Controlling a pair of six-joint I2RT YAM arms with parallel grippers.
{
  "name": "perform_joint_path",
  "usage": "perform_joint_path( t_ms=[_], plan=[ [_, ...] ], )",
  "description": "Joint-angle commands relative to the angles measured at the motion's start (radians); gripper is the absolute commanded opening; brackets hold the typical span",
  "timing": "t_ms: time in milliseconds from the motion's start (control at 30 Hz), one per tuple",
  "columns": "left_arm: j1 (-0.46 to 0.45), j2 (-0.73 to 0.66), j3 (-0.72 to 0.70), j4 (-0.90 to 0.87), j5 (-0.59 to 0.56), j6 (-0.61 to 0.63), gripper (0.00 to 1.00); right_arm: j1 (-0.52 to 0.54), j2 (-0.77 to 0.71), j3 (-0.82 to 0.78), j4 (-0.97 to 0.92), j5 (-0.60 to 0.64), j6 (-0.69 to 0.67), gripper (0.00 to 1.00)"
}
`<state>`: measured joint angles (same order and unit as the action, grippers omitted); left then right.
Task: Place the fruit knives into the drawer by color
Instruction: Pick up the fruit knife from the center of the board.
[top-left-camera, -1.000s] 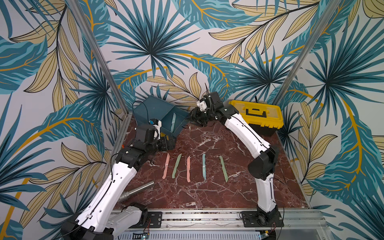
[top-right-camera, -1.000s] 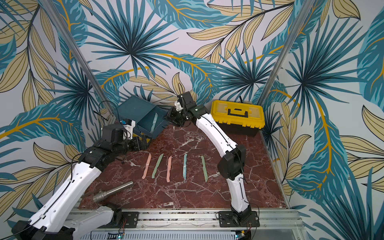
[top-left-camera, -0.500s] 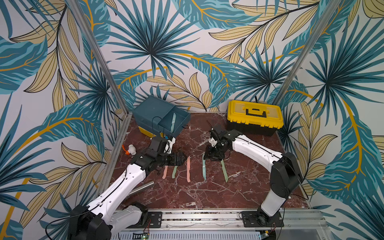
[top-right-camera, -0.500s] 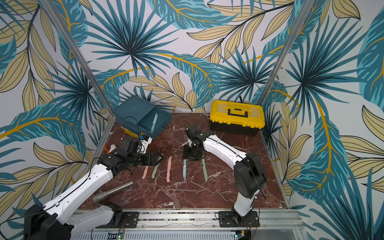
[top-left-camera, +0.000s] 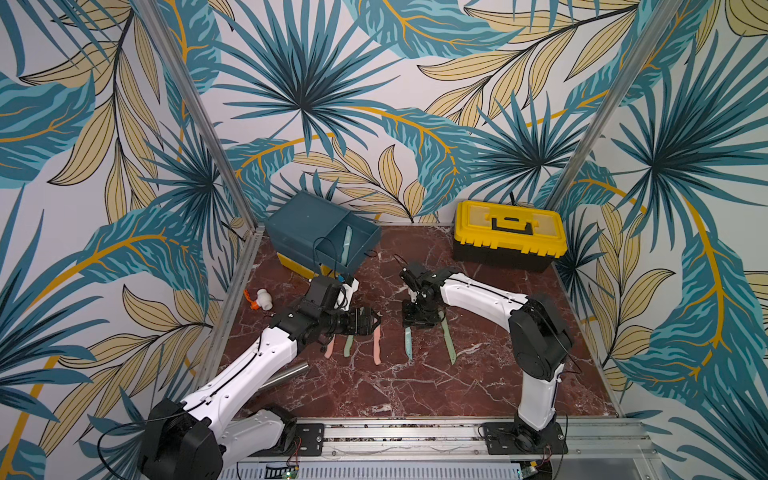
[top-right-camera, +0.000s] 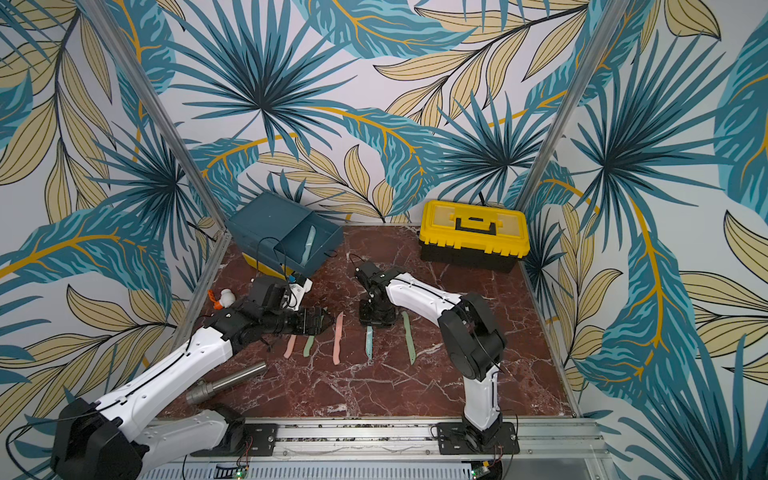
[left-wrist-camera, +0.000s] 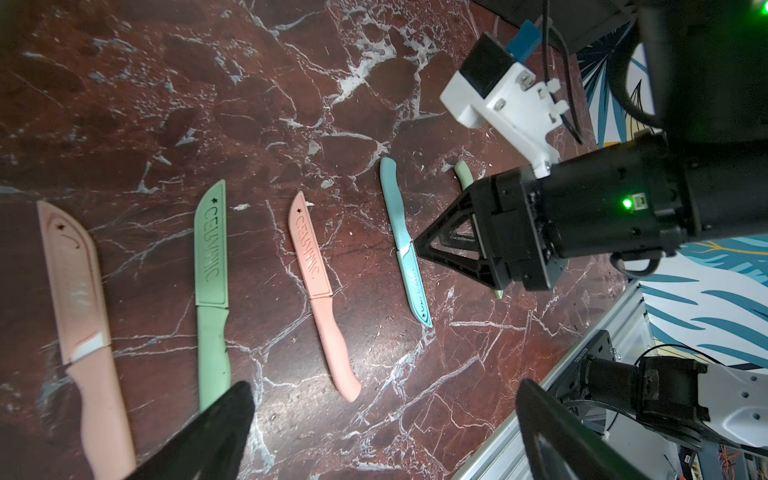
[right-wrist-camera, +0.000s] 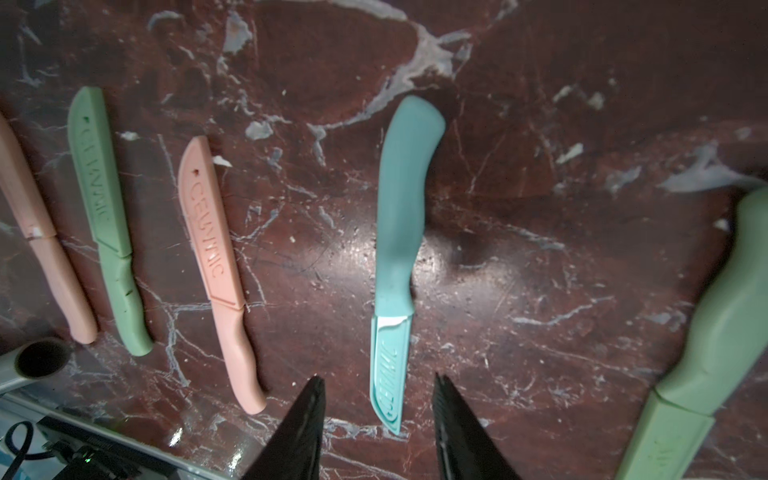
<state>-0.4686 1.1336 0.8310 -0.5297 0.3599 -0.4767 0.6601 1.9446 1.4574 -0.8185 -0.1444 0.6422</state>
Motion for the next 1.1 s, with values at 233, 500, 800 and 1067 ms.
perform_joint_path(
  t_ms=[233,500,800,1067],
  plan=[
    [-0.001,-0.026,0.012,-0.003,0.002,0.021,1.0,0.013,0.135,0.141,-0.082,0.082,-0.039,0.41],
    [-0.001,-0.035,0.002,-0.002,-0.003,0.021,1.0,0.021,0.148,0.113,-0.091,0.111,-0.041,0.39],
    [-0.001,-0.038,-0.008,0.007,-0.006,0.014,1.0,0.029,0.189,0.103,-0.062,0.086,-0.054,0.35],
    [-0.001,-0.038,-0.009,0.011,-0.009,0.007,1.0,0.031,0.201,0.104,-0.079,0.128,-0.077,0.21]
  ],
)
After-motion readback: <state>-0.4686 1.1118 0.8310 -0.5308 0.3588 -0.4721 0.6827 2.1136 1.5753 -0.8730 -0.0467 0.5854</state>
